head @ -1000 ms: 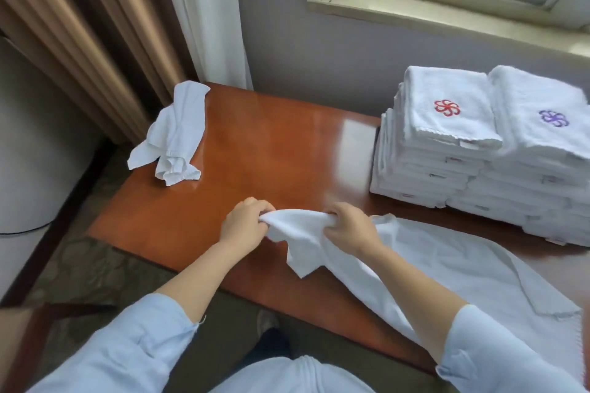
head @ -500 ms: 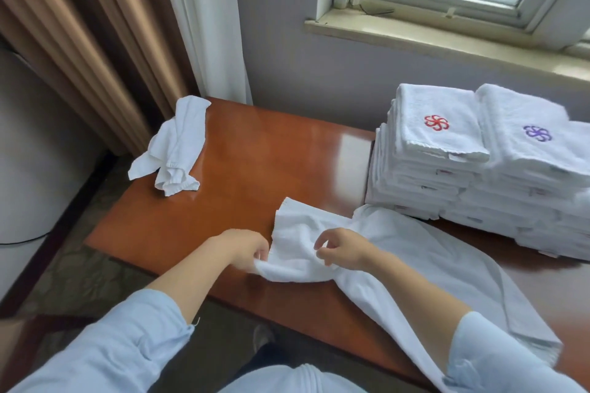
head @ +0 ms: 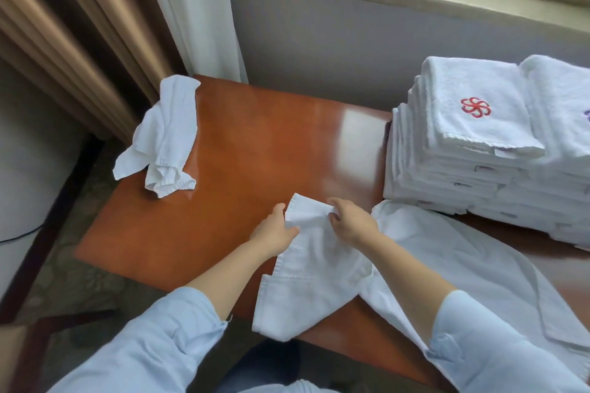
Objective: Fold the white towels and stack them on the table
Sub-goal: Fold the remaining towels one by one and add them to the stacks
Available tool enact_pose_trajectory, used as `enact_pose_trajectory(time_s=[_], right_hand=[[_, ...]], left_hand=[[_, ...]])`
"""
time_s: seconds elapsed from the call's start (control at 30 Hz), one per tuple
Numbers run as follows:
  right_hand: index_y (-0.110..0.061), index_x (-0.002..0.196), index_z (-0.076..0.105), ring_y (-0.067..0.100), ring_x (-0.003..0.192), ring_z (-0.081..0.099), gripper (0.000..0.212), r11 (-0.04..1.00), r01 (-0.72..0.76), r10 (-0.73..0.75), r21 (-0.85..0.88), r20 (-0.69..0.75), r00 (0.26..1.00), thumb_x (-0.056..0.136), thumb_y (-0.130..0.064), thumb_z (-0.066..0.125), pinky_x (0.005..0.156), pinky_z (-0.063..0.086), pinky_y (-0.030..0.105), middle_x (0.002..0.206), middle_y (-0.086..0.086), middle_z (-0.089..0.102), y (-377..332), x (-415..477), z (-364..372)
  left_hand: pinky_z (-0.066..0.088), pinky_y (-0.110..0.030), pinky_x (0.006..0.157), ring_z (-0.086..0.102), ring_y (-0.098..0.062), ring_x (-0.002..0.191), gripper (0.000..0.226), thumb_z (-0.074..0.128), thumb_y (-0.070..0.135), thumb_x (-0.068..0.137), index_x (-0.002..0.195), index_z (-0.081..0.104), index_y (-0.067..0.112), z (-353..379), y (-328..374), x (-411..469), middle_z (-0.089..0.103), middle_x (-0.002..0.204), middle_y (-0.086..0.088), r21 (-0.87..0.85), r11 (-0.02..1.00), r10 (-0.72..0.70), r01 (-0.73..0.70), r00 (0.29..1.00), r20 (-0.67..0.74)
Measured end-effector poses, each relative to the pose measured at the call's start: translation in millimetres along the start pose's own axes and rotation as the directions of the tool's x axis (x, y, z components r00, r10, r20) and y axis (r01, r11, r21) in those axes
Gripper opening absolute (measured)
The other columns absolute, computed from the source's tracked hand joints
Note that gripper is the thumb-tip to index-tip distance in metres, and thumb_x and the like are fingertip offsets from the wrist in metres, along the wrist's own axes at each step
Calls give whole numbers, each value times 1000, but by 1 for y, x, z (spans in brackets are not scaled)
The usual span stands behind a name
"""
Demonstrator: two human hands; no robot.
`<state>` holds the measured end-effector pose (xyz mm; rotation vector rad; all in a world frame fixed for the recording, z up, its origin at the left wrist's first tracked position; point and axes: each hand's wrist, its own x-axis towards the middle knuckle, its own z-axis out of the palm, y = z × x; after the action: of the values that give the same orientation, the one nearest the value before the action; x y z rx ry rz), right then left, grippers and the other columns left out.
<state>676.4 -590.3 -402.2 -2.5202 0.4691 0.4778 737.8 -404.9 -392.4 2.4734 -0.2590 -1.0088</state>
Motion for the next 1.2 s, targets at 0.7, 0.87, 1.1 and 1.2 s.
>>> enact_pose_trajectory(time_s=[0.7, 0.87, 1.1, 1.2], right_hand=[[-32, 120, 60, 8, 110, 58, 33, 923, 209, -72, 323, -388, 919, 91, -17, 59, 83, 43, 22, 116, -12, 63, -66, 50, -51], [-29, 143, 47, 10, 124, 54, 55, 958, 136, -61, 251, -283, 957, 90, -14, 55, 98, 44, 30, 135, -10, 59, -46, 26, -33], [-29, 130, 58, 12, 119, 52, 41, 977, -36, 108, 210, -340, 934, 92, -15, 55, 87, 44, 27, 123, -10, 63, 6, -58, 12], [-24, 133, 56, 18, 122, 49, 41, 967, -153, 211, 202, -309, 927, 93, -17, 53, 93, 44, 32, 128, -3, 60, 29, -95, 30]], left_hand=[[52, -36, 72, 60, -19, 94, 49, 43, 4, 90, 128, 60, 30, -111, 11, 36, 48, 130, 13, 94, 933, 347, -348, 797, -494], [50, -36, 90, 55, -16, 117, 46, 51, 10, 90, 133, 56, 28, -81, 0, 22, 38, 147, 10, 105, 906, 421, -410, 846, -328], [45, -32, 89, 53, -16, 114, 27, 55, 25, 92, 118, 64, 27, -3, -13, -3, 55, 119, 6, 284, 820, 538, -497, 838, -85], [35, -30, 105, 42, -16, 132, 42, 58, 38, 91, 131, 56, 27, 23, -13, -11, 49, 136, 7, 351, 752, 598, -558, 801, -7]])
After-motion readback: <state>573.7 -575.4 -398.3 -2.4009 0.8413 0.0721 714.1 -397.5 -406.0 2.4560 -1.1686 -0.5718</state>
